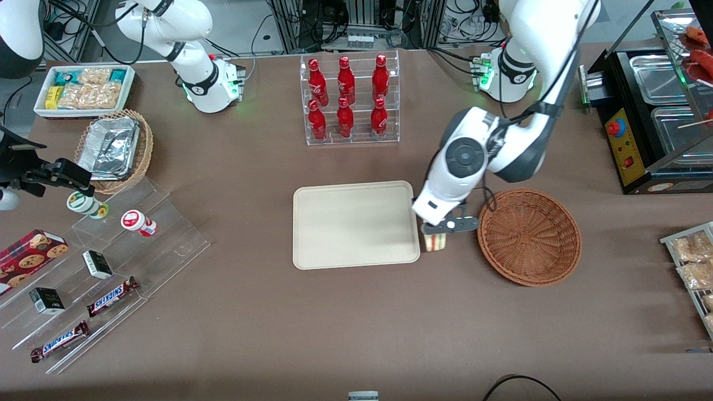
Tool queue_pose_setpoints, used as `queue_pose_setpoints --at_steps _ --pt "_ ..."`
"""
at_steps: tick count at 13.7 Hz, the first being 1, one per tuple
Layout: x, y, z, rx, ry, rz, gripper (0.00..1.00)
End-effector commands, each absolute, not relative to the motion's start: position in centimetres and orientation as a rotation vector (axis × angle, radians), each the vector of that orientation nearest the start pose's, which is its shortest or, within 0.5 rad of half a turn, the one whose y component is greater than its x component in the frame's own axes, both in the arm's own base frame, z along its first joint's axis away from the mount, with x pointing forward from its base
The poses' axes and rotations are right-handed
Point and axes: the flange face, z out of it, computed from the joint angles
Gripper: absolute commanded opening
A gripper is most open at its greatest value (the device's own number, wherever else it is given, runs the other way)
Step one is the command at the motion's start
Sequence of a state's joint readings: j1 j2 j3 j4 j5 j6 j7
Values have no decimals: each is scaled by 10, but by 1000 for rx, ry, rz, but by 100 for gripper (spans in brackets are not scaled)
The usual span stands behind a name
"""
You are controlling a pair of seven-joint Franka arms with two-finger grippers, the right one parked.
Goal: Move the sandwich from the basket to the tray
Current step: 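Lift the sandwich and carry it with the left gripper over the tray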
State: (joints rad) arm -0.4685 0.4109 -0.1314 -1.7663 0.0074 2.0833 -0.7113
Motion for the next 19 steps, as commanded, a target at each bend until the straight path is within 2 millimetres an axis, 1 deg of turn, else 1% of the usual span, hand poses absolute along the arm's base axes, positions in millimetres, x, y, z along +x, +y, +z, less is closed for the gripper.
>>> queue_pose_setpoints --at_steps 1,2,3,4,5,8,11,12,14,16,18,19 --pt "542 -402 316 -3098 -230 157 0" --pt "539 -413 307 -3101 -213 164 0" --pt "535 -429 297 -3101 -199 174 0" --pt "536 -446 291 -3105 -215 165 0" --pt "538 -457 283 -3105 -234 161 0" --pt "523 -493 272 -3122 -236 136 0" --pt "513 -521 256 -3145 -245 80 0" --pt "515 -525 254 -3140 -257 64 0" --pt "503 -537 252 -3138 -237 60 0" --pt "502 -538 253 -3138 -234 60 0" --pt "496 -543 251 -3138 -225 61 0" --pt "496 -543 248 -3132 -253 62 0"
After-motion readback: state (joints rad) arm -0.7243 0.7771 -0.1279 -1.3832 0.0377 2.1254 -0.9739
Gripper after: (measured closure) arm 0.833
